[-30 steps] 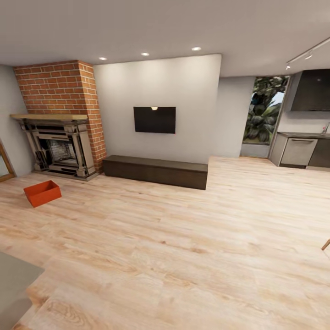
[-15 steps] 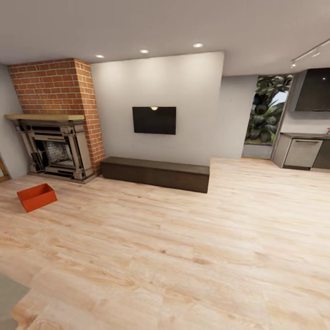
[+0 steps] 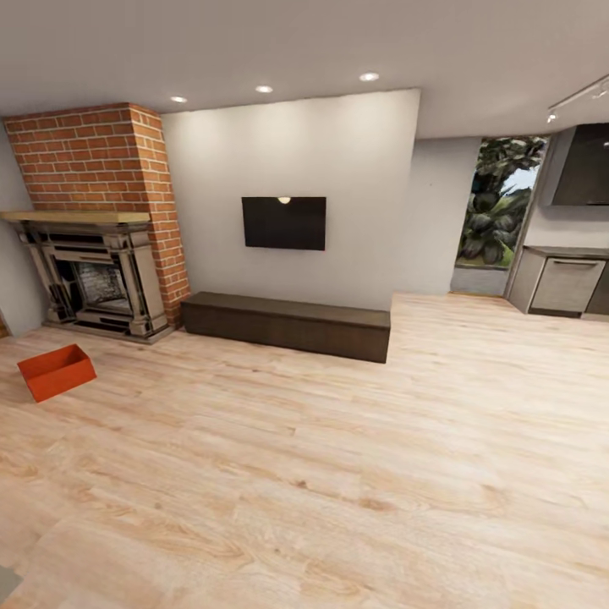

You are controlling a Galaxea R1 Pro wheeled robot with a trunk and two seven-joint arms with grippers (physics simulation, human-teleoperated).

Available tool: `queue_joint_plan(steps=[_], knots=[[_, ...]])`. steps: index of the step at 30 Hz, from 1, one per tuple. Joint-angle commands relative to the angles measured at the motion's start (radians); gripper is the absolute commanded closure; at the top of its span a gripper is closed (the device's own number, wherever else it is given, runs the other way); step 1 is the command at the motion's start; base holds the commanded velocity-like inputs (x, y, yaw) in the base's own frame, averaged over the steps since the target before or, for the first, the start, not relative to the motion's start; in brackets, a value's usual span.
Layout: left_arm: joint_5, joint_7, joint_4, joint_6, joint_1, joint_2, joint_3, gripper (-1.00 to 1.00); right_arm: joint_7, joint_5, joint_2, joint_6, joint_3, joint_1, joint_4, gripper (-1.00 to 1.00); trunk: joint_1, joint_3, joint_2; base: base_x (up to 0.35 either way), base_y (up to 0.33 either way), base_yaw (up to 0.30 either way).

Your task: Move the two storage containers from the living room to the garage. In the garage, place one container on the floor and stack the other container on top of it (either order is fine).

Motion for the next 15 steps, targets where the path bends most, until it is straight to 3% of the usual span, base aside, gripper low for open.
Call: queue_joint_plan(steps=[1,15], knots=[[0.005,0.002,0.000,-0.003,-0.001,0.000,-0.004,-1.00,-0.002,0.009,0.000,-0.005,0.003,-0.001,0.003,-1.00,0.001,-0.001,-0.001,0.324,0.000,0.000],[0.004,0.002,0.000,-0.003,-0.001,0.000,-0.004,-1.00,-0.005,0.006,0.005,-0.006,0.001,-0.001,0.003,-1.00,0.001,-0.001,-0.001,0.324,0.000,0.020]])
